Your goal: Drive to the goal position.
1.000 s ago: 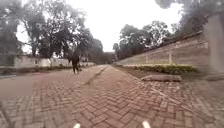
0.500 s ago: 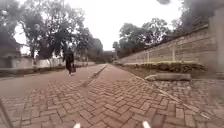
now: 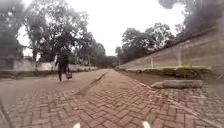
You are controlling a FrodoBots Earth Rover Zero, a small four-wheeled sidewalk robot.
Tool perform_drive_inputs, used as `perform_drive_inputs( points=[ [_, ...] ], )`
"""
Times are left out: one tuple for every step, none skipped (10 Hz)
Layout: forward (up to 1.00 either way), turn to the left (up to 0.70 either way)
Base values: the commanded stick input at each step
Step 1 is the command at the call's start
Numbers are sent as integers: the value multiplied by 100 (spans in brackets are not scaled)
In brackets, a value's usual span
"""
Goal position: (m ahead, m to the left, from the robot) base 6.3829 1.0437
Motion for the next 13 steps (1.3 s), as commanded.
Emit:
perform_drive_inputs(
  points=[
    [70, 0],
    [70, 0],
    [70, 0],
    [70, 2],
    [70, 0],
    [70, 1],
    [70, 3],
    [70, -35],
    [70, -35],
    [70, -35],
    [70, -35],
    [70, -34],
    [70, 15]
  ],
)
